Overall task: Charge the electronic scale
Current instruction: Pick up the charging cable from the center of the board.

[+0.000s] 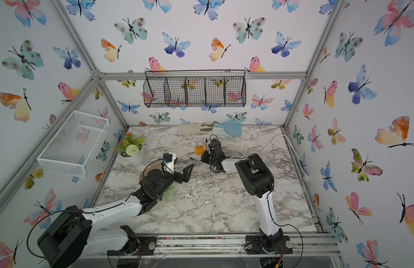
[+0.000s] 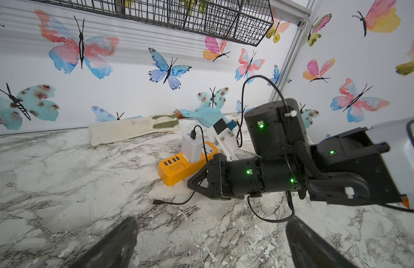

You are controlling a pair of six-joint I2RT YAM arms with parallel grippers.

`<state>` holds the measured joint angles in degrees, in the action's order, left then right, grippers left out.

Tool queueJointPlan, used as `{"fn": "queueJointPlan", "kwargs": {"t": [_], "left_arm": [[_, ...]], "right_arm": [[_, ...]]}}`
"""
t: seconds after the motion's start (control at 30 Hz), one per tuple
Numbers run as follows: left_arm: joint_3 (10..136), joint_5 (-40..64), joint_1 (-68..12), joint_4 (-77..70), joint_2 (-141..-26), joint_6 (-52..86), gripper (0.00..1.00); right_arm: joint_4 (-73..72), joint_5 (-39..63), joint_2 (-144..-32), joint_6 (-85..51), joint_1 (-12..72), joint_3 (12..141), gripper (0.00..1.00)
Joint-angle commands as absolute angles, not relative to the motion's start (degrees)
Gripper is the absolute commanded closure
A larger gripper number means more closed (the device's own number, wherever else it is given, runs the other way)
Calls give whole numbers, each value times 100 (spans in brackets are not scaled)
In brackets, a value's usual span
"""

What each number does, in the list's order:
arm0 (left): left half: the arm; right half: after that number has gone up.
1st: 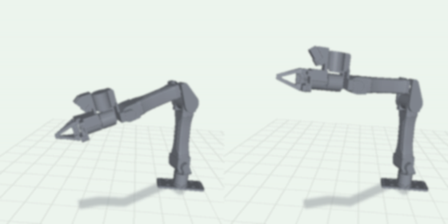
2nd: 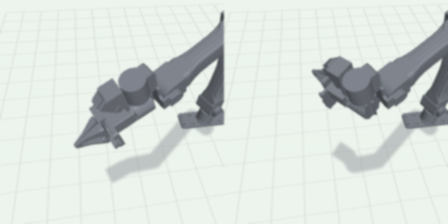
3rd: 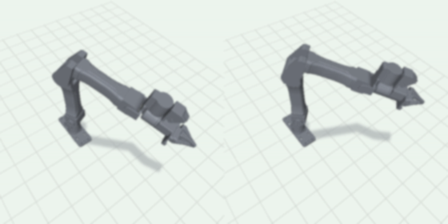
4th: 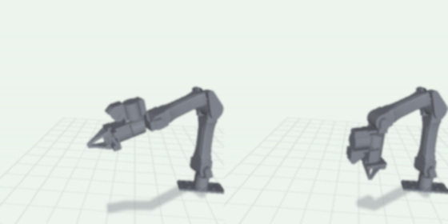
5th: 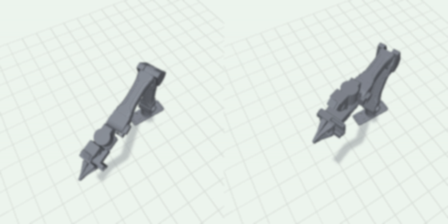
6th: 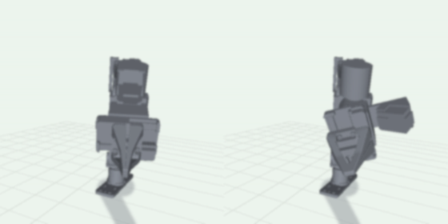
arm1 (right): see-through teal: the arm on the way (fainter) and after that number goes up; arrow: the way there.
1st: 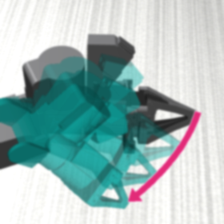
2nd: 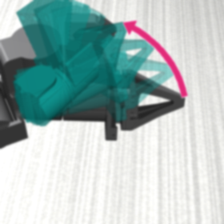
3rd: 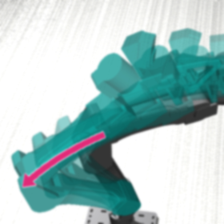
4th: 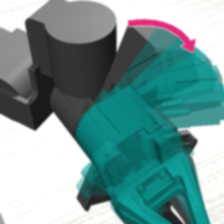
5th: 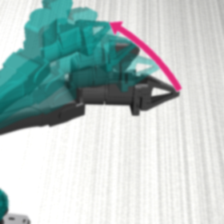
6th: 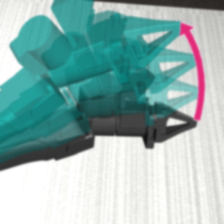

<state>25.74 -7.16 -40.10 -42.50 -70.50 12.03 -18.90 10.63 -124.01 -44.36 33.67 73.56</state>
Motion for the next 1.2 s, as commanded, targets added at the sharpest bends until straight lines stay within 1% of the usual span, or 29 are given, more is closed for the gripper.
{"fn": "queueJointPlan", "kwargs": {"t": [0.0, 0.1, 0.2, 0.3, 0.37, 0.4, 0.43, 0.57, 0.7, 0.83, 1.07, 1.17], "left_arm": [[2759, -520, -3963, -4212, -7139, 1248, 1], [2798, -18, -3739, -4158, -7254, 1287, 0], [2809, 941, -3287, -4318, -7473, 1414, 7], [2957, 2157, -2871, -4540, -7802, 1337, 18], [3215, 2698, -2729, -4439, -8042, 1134, 24], [3355, 3129, -2682, -4329, -8196, 1011, 25], [3513, 3347, -2650, -4223, -8342, 888, 27], [3973, 3928, -2583, -3935, -8910, 334, 31], [4139, 4083, -2518, -4231, -9386, 187, 31], [4421, 3980, -2514, -4083, -9872, -94, 31], [4498, 3988, -2514, -4113, -10402, -332, 39], [4491, 4083, -2521, -4131, -10554, -343, 45]], "right_arm": [[-1868, 1139, -12229, -4331, 3323, 7213, 94], [-1640, 1284, -11802, -4189, 3287, 7028, 97], [-1088, 1401, -11429, -3904, 3236, 7060, 97], [-837, 1859, -11214, -3794, 3102, 6996, 97], [-641, 2136, -11150, -3691, 3033, 6987, 98], [-536, 2261, -11124, -3648, 3000, 6979, 98], [-455, 2372, -11097, -3615, 2972, 6971, 98], [-253, 2803, -11015, -3504, 2888, 6961, 99], [71, 3005, -10971, -3289, 2839, 7056, 99], [237, 3255, -10942, -3186, 2789, 7068, 99], [347, 3426, -10865, -3107, 2742, 7063, 99], [388, 3484, -10853, -3085, 2727, 7075, 99]]}}
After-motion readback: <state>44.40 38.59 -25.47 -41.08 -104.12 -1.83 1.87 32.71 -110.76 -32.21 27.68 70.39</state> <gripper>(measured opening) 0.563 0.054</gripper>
